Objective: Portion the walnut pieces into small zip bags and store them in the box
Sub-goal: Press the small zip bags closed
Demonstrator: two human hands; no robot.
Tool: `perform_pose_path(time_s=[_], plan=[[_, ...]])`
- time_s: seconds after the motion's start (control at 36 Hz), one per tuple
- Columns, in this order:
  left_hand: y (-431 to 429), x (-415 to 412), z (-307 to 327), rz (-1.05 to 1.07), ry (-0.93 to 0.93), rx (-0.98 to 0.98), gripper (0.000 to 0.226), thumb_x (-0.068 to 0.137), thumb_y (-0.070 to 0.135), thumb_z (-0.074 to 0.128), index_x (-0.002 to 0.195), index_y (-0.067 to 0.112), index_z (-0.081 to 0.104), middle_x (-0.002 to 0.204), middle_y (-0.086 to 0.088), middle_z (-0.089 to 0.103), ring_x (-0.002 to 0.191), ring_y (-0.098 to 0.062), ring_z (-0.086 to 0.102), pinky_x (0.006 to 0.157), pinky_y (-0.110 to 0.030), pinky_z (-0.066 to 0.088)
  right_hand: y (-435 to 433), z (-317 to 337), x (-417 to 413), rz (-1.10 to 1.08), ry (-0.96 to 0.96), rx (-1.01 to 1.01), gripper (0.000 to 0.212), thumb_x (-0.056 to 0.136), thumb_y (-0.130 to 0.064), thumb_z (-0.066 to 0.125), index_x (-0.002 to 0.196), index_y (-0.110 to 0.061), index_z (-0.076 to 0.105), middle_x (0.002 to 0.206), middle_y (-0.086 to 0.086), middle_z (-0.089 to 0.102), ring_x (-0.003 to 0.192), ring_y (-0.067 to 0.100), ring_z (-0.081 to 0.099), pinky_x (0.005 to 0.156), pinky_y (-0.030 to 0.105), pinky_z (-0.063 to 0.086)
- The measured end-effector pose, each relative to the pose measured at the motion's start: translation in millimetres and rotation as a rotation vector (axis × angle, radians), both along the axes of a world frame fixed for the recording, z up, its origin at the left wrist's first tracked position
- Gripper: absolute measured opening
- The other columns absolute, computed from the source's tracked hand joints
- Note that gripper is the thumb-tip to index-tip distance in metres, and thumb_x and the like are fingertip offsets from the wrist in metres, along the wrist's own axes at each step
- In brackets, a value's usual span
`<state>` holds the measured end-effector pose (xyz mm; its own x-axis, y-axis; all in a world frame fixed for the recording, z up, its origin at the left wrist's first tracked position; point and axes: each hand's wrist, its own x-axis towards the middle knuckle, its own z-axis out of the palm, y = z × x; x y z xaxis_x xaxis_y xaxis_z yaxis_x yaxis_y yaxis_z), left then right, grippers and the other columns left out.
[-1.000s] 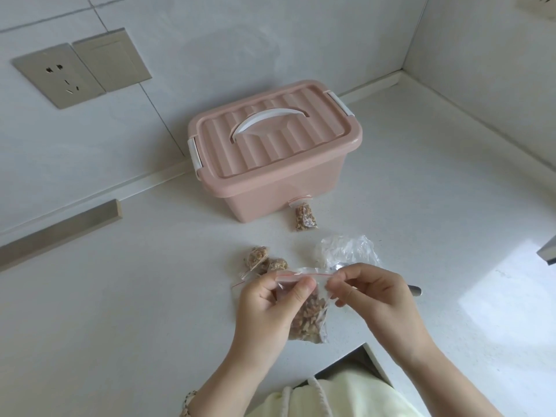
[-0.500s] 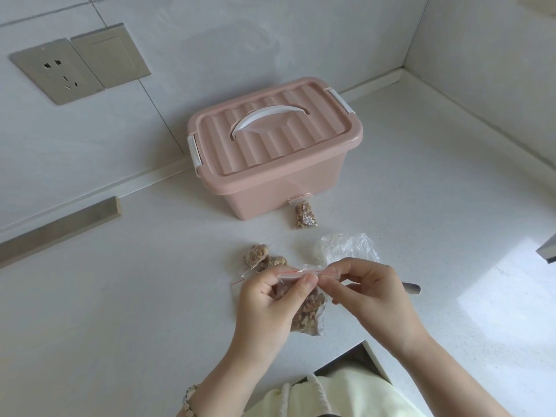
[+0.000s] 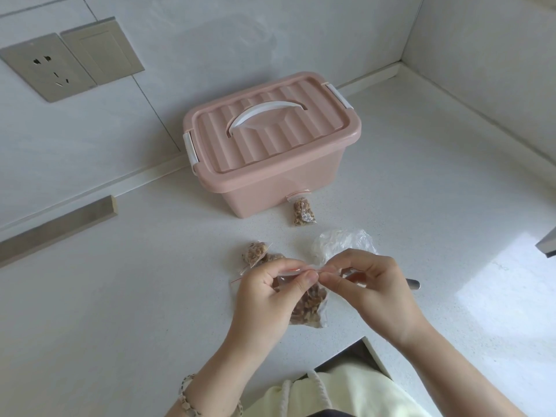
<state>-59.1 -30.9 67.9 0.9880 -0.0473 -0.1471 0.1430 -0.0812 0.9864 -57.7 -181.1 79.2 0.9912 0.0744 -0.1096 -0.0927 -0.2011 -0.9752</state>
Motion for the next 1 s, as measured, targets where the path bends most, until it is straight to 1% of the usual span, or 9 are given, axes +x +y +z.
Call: perform_pose_path(time_s=[0.08,0.31,0.42,0.5,0.58,0.64,0.81,0.89,1.0], plan=[[-0.9,-0.4,2.3,-0.005,0.014,0.025,0.035,0.066,0.036,0.069,0.085,0.006,0.073,0.084,-0.009,0.074,0.085,-0.024,0.069,0.085,-0.040,0.053,1.2,-1.7,-0.9,0.003,-0.034,-0.038,0.008,0.068,-0.026,0.068,0.066,-0.019,0.070,0.071,-0.003,0.068,0.067,0.012,0.061,0.063,0.021,0.046],[0.2,2.5,16.1,0.047,0.061,-0.049,0.016,0.063,0.013,0.076,0.075,0.002,0.074,0.078,-0.014,0.073,0.081,-0.033,0.069,0.083,-0.046,0.054,0.5,0.3,-1.2,-0.027,-0.154,-0.037,0.011,0.066,-0.036,0.068,0.063,-0.025,0.069,0.067,-0.009,0.067,0.063,0.011,0.059,0.058,0.019,0.046],[2.3,2.3,19.7,0.171,0.122,-0.141,0.015,0.045,0.013,0.078,0.057,0.006,0.071,0.072,-0.021,0.070,0.067,-0.032,0.067,0.063,-0.033,0.055,0.6,1.8,-1.0,-0.022,-0.181,-0.029,0.017,0.066,-0.041,0.063,0.070,-0.027,0.070,0.068,-0.009,0.067,0.062,0.012,0.058,0.057,0.019,0.046],[6.7,3.6,20.8,0.237,0.168,-0.230,0.031,0.037,0.003,0.081,0.039,0.016,0.053,0.062,-0.011,0.068,0.065,-0.026,0.067,0.059,-0.030,0.054,-0.9,3.0,0.1,-0.024,-0.171,-0.040,0.008,0.069,-0.029,0.070,0.062,-0.025,0.070,0.066,-0.013,0.067,0.060,0.010,0.058,0.056,0.016,0.044],[31.5,11.6,18.1,0.415,0.173,-0.371,0.038,0.055,-0.017,0.065,0.048,0.013,0.042,0.059,-0.007,0.068,0.059,-0.021,0.069,0.060,-0.030,0.058,-22.9,2.0,6.1,-0.173,-0.076,0.052,0.029,0.074,0.002,0.071,0.055,-0.020,0.068,0.061,-0.013,0.066,0.054,0.002,0.055,0.054,0.011,0.042],[54.1,17.1,17.4,0.483,0.100,-0.354,0.038,0.057,-0.020,0.065,0.052,0.012,0.045,0.061,-0.007,0.069,0.061,-0.017,0.069,0.065,-0.026,0.058,-41.5,7.7,9.3,-0.197,-0.058,0.032,0.025,0.075,0.005,0.068,0.059,-0.015,0.069,0.062,-0.009,0.066,0.055,0.003,0.056,0.055,0.010,0.042],[36.9,17.0,8.5,0.190,0.100,-0.139,0.037,0.067,-0.022,0.064,0.086,0.009,0.058,0.079,-0.005,0.071,0.072,-0.007,0.068,0.065,-0.014,0.053,-46.2,6.5,14.6,-0.037,-0.043,-0.056,0.025,0.076,0.003,0.068,0.062,-0.018,0.071,0.067,-0.010,0.067,0.057,0.003,0.057,0.055,0.010,0.041],[15.7,15.1,-3.9,-0.042,0.108,-0.011,0.048,0.061,0.010,0.082,0.102,0.026,0.063,0.105,0.004,0.068,0.097,-0.005,0.064,0.084,-0.019,0.051,-33.0,1.1,20.1,0.043,-0.062,-0.085,0.015,0.073,-0.013,0.071,0.067,-0.026,0.069,0.071,-0.009,0.067,0.067,0.006,0.059,0.061,0.014,0.043],[-0.3,9.1,-2.7,-0.134,0.049,0.055,0.023,0.076,0.000,0.070,0.090,0.018,0.072,0.086,0.009,0.073,0.084,-0.005,0.067,0.073,-0.013,0.048,-18.7,-6.5,20.9,0.134,-0.064,-0.107,0.005,0.071,-0.023,0.063,0.069,-0.025,0.067,0.072,-0.010,0.066,0.071,0.010,0.061,0.063,0.018,0.046]])
